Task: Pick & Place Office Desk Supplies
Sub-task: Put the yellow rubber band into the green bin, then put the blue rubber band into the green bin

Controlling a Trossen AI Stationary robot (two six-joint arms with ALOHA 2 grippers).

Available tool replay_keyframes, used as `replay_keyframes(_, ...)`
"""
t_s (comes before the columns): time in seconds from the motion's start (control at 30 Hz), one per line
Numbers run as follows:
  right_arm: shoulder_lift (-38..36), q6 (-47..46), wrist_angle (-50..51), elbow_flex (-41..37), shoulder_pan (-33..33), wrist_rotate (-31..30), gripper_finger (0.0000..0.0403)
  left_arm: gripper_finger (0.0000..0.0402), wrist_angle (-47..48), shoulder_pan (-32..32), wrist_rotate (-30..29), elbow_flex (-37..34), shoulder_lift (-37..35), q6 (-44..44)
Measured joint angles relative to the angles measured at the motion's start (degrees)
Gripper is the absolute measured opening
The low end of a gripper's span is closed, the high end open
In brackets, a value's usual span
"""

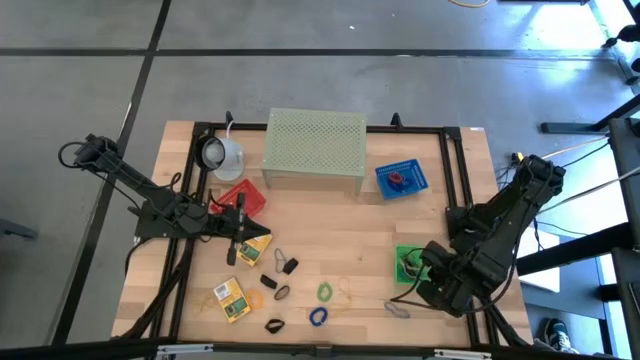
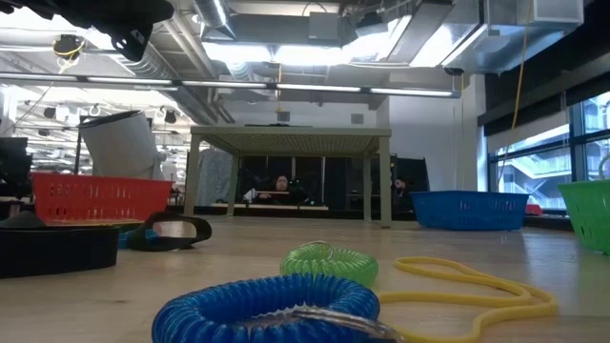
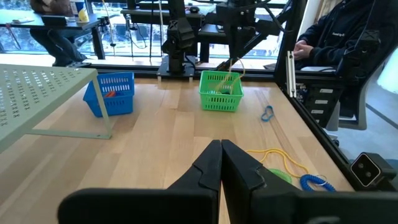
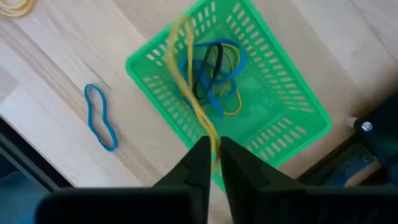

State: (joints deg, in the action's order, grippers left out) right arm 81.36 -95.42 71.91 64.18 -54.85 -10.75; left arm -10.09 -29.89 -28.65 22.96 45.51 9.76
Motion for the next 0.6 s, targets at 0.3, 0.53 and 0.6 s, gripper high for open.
replay_keyframes(0.3, 0.0, 0.07, 0.05, 0.0, 0.01, -2.36, 0.0104, 0.0004, 0.0, 0.0, 0.01, 0.0, 0.0, 0.0)
replay_keyframes(0.53, 0.0, 0.24, -1.47, 0.0, 0.02, -6.23, 0.0124, 0.0004, 0.0, -0.01, 0.01, 0.0, 0.0, 0.0)
replay_keyframes(0.6, 0.0, 0.93, -3.97, 0.0, 0.02, -8.3, 0.0124, 0.0004, 0.0, 0.0, 0.01, 0.0, 0.01, 0.0)
